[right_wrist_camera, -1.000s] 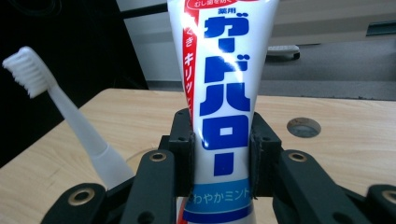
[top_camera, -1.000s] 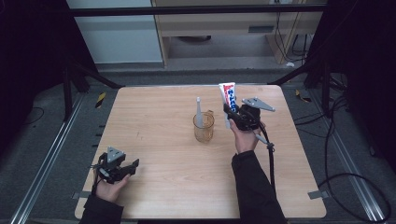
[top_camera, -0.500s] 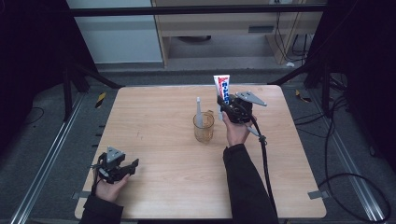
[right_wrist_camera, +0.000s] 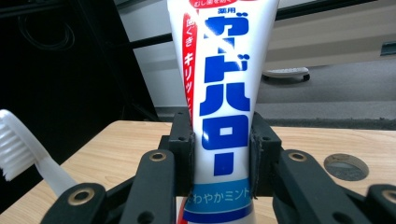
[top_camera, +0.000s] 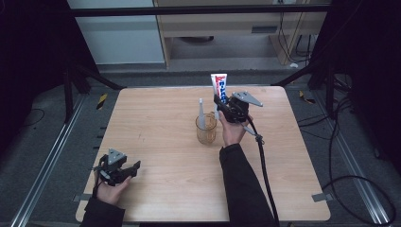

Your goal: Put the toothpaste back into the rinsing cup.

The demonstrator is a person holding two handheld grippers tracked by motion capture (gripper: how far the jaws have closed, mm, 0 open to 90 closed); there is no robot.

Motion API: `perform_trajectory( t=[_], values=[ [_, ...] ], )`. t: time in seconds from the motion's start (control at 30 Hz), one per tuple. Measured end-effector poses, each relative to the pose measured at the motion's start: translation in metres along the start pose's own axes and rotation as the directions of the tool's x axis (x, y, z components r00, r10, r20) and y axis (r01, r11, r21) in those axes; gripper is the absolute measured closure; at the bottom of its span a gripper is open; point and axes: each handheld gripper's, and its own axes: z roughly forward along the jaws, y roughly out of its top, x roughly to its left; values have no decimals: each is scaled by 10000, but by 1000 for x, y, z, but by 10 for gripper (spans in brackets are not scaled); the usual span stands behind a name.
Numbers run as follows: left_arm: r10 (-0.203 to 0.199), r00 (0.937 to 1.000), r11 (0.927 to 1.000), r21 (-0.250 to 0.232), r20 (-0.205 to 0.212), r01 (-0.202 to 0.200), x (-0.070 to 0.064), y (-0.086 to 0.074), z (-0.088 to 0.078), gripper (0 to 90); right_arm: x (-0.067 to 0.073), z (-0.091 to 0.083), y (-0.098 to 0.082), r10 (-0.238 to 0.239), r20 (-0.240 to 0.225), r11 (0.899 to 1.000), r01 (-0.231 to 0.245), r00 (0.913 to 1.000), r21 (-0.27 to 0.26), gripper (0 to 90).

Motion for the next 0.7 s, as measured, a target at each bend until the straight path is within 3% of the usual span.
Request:
perform_trajectory(
  t=[0.23,0.7],
  values=[
    [1,10000,10000,10,2,-1,0,0,0,385,2,7,-1,4,-173,9998,-8,9998,-204,683],
    [12,10000,10000,9,-6,-12,0,0,0,386,8,24,-17,-38,-449,9998,46,9990,181,681]
  ],
)
